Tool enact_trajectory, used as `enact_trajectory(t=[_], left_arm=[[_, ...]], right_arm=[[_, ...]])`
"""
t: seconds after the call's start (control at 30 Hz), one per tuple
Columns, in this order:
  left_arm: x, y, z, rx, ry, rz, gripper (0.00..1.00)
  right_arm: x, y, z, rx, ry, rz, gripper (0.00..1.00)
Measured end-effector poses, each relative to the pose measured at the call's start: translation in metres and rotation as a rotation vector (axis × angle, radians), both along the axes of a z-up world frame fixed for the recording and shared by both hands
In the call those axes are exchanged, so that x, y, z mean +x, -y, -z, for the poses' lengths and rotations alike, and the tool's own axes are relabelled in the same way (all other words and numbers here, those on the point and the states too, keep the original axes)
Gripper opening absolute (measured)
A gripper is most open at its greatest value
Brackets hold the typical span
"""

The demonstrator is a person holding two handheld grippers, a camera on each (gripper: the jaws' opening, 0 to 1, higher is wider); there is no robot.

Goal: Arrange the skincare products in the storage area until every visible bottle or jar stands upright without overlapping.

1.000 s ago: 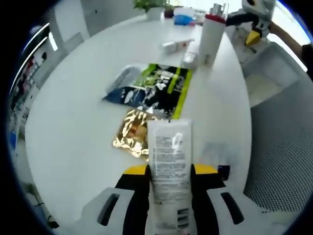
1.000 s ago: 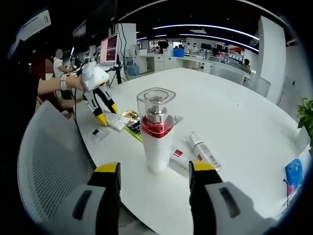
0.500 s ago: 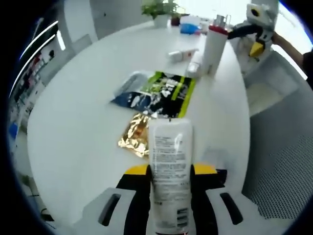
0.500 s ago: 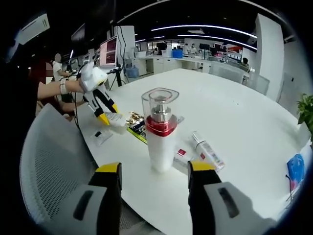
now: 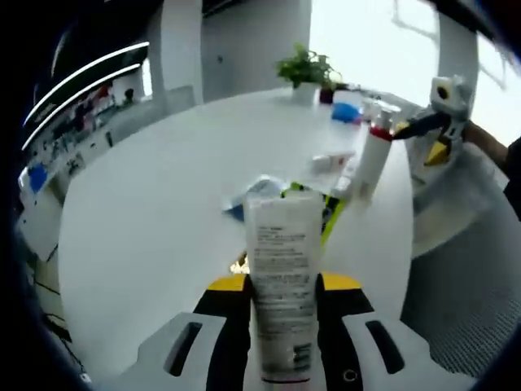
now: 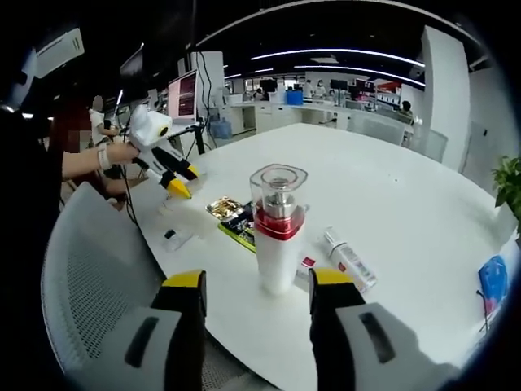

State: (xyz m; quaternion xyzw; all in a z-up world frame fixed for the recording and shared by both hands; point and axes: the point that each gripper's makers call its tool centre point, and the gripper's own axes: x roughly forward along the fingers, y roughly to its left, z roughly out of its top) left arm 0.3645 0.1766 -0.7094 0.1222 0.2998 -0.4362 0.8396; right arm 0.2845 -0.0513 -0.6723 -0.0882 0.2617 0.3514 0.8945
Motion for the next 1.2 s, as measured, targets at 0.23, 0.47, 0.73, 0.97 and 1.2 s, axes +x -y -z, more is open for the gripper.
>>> enact_trajectory(t=[0.23, 0.47, 0.73, 0.97, 1.2], left_arm=[[0.001, 0.003, -0.018, -0.060, 0.034, -0.033, 0.26], [0.001, 0.015, -0.036, -0.126, 0.070, -0.040, 0.26], [-0.004, 0.042, -0.057, -0.158, 0.126, 0.000, 0.26], [-0.014, 0.069, -0.066, -0.181, 0.135, 0.050, 0.26], [-0.017, 0.088, -0.062, -0.164, 0.145, 0.061, 0.26]], right_arm=[[-0.006, -0.010, -0.003, 0.027, -0.004, -0.011, 0.49], [-0.011, -0.027, -0.015, 0.048, 0.021, -0.046, 0.48], [-0.009, -0.048, -0.025, 0.095, 0.034, -0.078, 0.44], [-0.008, -0.059, -0.043, 0.135, 0.059, -0.074, 0.38], [0.002, -0.065, -0.055, 0.203, 0.067, -0.017, 0.33]])
